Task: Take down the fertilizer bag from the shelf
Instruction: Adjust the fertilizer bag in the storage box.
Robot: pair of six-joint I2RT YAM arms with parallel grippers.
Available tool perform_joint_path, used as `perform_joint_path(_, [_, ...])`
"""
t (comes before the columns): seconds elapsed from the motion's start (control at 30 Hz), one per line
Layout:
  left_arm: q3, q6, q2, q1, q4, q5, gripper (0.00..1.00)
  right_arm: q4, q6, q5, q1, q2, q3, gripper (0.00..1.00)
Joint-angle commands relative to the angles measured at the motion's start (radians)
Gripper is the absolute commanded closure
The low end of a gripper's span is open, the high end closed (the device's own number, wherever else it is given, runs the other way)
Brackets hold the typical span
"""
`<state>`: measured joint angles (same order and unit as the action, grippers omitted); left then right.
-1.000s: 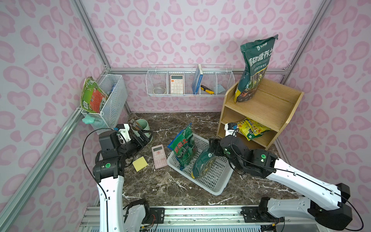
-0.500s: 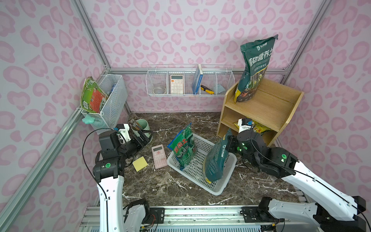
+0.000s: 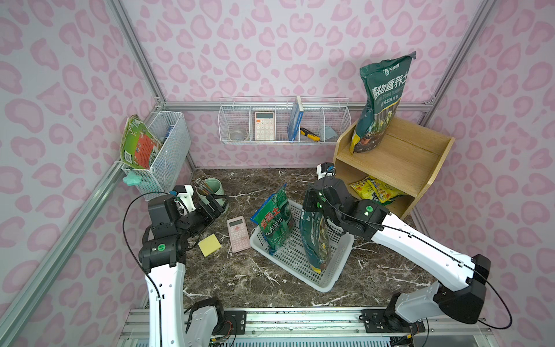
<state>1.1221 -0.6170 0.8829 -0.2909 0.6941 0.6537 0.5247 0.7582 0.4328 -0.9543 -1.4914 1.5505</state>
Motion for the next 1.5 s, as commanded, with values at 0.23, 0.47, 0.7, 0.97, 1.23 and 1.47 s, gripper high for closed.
perform_joint_path(0.23, [-0.001,0.023,-0.013,-0.002,-0.005,-0.006,0.01,-0.135,0.040,0.090,-0.002,-0.259,0.256,1.00])
perform_joint_path(0.47, [-0.001,0.023,-0.012,-0.001,-0.004,-0.006,0.01,-0.114,0.040,0.176,-0.002,-0.397,0.398,1.00])
perform_joint_path(0.7, [0.001,0.025,-0.016,-0.001,-0.003,-0.009,0.01,-0.069,0.023,0.260,0.000,-0.490,0.528,1.00])
perform_joint_path(0.97, [0.001,0.030,-0.023,-0.001,0.001,-0.021,0.01,-0.165,-0.030,0.192,-0.038,-0.423,0.377,0.70])
perform_joint_path(1.23, [-0.002,0.030,-0.022,-0.001,0.003,-0.023,0.01,-0.194,-0.093,0.225,-0.034,-0.260,0.219,0.18])
perform_joint_path(1.47, [-0.001,0.030,-0.021,-0.001,0.003,-0.023,0.01,-0.205,-0.151,0.259,0.019,-0.089,0.143,0.02])
